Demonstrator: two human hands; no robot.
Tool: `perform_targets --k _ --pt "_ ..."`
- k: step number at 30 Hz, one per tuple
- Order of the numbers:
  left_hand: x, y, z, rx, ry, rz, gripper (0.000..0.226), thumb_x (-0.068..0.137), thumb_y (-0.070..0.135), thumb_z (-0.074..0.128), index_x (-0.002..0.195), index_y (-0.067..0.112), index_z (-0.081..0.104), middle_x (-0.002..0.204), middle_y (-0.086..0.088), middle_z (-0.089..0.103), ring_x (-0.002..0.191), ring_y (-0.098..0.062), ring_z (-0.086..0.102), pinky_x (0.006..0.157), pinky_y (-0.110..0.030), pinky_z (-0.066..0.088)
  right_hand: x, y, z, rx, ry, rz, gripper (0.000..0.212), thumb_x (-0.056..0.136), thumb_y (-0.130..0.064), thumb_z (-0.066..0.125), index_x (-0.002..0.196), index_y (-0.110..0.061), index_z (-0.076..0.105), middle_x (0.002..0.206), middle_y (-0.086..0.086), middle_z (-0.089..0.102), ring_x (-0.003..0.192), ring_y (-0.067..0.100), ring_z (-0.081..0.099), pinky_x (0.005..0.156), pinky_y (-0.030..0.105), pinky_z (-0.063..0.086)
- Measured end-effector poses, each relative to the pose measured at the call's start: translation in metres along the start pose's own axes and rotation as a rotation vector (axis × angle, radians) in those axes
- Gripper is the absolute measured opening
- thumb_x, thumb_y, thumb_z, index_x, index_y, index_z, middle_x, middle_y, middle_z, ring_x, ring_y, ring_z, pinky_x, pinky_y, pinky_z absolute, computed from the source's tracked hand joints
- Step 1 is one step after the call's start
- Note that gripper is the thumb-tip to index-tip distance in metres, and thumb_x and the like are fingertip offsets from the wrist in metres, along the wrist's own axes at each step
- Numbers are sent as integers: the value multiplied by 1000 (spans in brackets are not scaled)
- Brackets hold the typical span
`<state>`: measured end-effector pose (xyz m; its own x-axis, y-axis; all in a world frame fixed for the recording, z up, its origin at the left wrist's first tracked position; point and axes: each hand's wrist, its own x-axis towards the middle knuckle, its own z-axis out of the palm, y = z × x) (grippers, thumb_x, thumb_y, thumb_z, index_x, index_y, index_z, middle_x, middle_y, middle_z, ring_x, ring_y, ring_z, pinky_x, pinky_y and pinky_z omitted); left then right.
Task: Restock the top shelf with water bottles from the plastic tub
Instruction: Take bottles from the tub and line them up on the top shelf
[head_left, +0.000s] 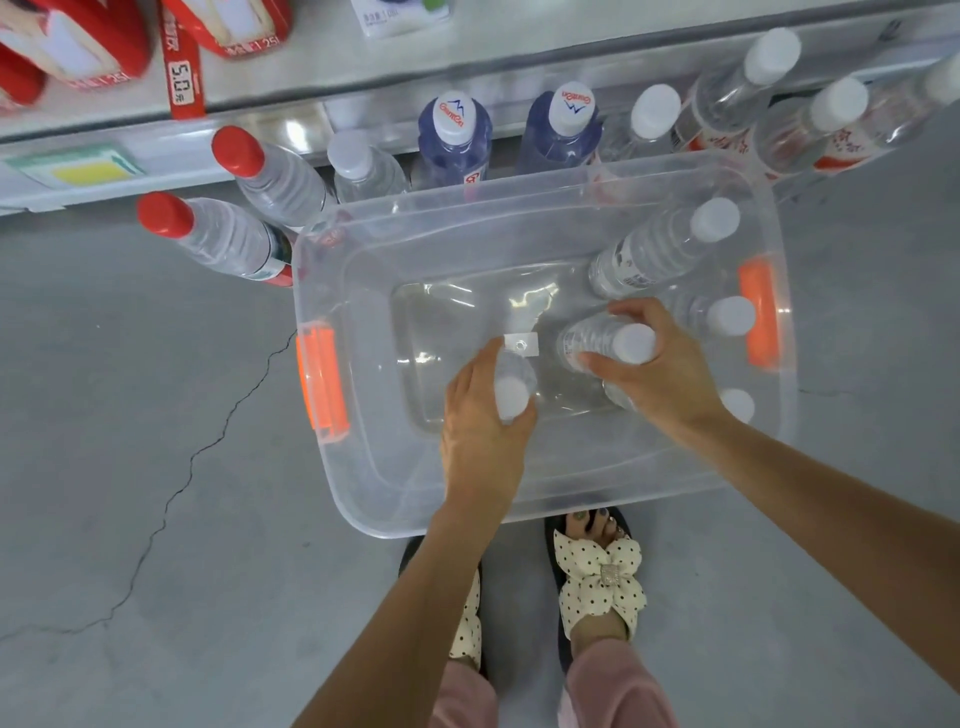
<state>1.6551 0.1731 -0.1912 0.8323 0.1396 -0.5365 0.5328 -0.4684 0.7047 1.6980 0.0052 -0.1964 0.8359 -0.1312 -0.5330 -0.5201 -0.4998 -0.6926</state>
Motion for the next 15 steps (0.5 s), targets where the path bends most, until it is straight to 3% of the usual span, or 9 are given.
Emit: perform_targets --k 2,4,8,12,15 --pt "3 -7 6 -88 -33 -56 80 81 18 71 145 32 25 142 5 41 129 -13 38 107 -30 33 1 8 4 45 -64 12 65 69 -19 83 125 -22 49 108 -16 55 101 7 55 94 30 48" --pt "7 -16 9 -105 -63 -64 92 78 17 74 147 34 17 145 4 36 132 -15 35 108 -37 34 1 18 7 27 -130 -5 76 65 -19 86 130 -24 45 119 -10 53 114 14 52 101 42 44" --pt "25 -32 8 -32 -152 -25 104 74 6 76 148 34 8 147 2 31 134 -18 33 107 -40 37 9 22 12 -38 -197 -72 78 69 -16 83 133 -22 39 126 -4 49 117 15 47 101 36 42" --pt "43 -34 6 38 -184 -12 92 71 9 79 146 19 25 144 -3 37 132 -20 35 108 -41 36 17 21 21 -195 -286 -156 69 73 -13 79 129 -16 39 118 -4 52 108 16 52 82 23 40" --pt "48 -31 -2 35 -206 -12 74 68 11 81 130 23 42 120 2 54 111 -21 51 93 -38 48 19 15 26 -157 -218 -150 64 73 -18 79 125 -15 43 112 -1 58 102 18 55 82 29 46"
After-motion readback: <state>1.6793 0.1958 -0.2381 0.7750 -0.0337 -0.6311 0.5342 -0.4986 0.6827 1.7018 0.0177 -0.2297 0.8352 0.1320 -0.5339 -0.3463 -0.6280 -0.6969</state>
